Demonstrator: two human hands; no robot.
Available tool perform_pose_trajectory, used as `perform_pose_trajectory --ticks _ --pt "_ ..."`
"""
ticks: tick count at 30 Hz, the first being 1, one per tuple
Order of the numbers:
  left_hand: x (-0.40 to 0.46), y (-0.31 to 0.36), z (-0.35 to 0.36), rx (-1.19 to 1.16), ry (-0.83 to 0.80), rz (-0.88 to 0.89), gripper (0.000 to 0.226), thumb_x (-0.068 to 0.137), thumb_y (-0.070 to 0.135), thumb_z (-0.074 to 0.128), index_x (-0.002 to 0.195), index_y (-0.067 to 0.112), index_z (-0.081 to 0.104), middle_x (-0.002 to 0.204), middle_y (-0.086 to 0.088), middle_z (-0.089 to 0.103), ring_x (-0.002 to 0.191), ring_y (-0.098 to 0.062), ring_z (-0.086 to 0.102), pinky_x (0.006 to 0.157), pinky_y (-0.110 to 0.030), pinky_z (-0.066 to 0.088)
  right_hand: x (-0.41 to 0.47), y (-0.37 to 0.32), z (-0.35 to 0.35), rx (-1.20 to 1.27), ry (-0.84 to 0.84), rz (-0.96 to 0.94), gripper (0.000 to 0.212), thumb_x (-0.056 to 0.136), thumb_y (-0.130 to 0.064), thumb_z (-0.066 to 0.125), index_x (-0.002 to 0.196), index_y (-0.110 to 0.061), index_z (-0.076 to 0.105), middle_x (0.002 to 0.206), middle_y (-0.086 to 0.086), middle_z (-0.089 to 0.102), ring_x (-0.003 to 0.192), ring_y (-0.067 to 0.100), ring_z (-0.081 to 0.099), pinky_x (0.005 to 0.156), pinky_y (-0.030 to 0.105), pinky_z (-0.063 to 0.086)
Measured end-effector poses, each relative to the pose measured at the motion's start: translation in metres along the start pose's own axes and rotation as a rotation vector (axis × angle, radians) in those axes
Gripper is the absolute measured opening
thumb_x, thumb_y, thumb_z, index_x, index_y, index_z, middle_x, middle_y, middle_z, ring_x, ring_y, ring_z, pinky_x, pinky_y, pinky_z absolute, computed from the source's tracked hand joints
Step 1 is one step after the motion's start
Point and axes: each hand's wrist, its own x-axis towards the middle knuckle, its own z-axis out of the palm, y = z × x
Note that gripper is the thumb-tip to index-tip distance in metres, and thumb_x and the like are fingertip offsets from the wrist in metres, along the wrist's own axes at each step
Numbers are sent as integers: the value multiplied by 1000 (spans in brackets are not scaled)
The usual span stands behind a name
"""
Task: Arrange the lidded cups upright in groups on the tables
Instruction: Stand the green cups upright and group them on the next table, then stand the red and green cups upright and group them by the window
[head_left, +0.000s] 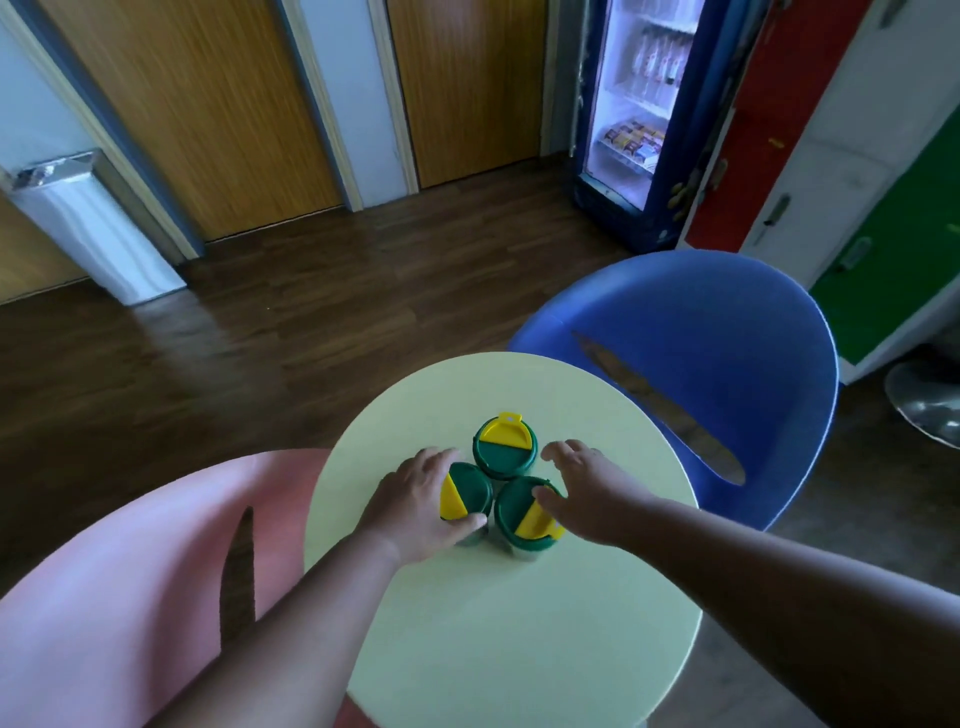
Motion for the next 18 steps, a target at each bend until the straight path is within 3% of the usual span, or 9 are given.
perform_pose_trajectory --ticks 4,7,12,18 --pt "1 6 -29 61 117 109 66 86 61 51 142 26 44 142 4 49 129 -19 47 103 -35 42 -18 -13 -12 -21 128 32 36 91 -34 55 123 -18 57 115 1 58 109 23 55 84 32 48" --pt "2 22 -54 103 162 206 45 88 51 53 125 26 59 124 6 61 115 -20 56 90 -33 45 -35 -19 -20 -32 230 74 33 91 -34 56 120 -17 59 112 1 60 106 22 55 82 32 49" --pt "2 58 -75 85 180 317 32 83 49 53 103 28 66 101 10 64 93 -20 61 69 -29 42 -71 -14 -29 -7 318 137 35 91 -34 57 122 -17 59 117 0 60 101 21 54 83 31 48" --pt "10 133 -78 131 152 449 25 88 45 61 106 29 65 102 12 64 92 -16 61 69 -27 41 -117 25 -54 -5 391 243 34 87 -37 57 116 -21 61 106 -2 59 101 22 57 81 32 50"
